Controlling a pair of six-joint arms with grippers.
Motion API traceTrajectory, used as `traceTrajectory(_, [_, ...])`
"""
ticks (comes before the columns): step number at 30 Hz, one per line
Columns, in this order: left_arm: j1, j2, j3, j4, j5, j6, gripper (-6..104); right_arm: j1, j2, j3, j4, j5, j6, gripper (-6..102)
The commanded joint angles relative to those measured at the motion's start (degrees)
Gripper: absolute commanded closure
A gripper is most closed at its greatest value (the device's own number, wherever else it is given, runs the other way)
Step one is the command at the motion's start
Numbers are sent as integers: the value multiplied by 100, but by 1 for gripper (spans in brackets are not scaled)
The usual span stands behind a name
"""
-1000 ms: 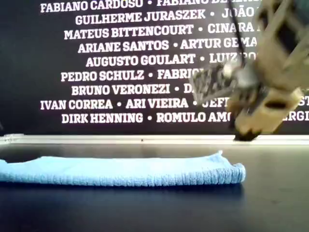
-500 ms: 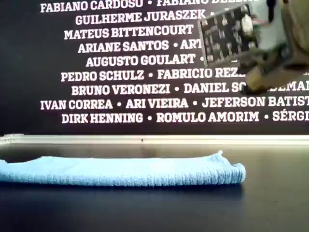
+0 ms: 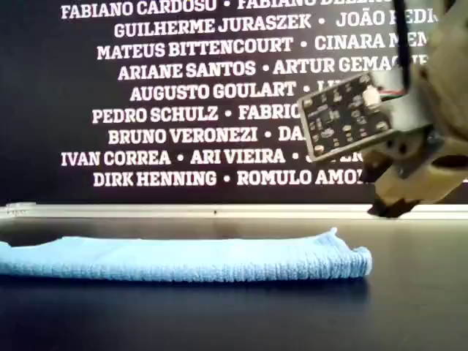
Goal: Fold a cloth
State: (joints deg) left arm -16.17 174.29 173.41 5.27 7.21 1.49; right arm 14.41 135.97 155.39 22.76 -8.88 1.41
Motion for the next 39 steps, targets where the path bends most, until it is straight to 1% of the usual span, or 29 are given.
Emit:
traceTrajectory(1, [123,149,-70,-18,-35,26,41,26,-835,-940,-53,-62,35,27])
traceTrajectory(14, [123,149,-70,-18,-35,26,41,26,-3480,-2584,-62,-62,44,26])
traceTrajectory(30, [123,149,-70,-18,-35,26,41,35,-4729,-3630,-62,-70,44,27])
traceTrajectory(32, [123,149,-70,-18,-35,26,41,35,-4711,-3630,-53,-70,44,31])
traceTrajectory(34, [123,149,-70,-18,-35,26,41,35,-4702,-3639,-53,-70,44,41])
traceTrajectory(39, [123,149,-70,-18,-35,26,41,0,-4588,-3656,-114,-70,44,75])
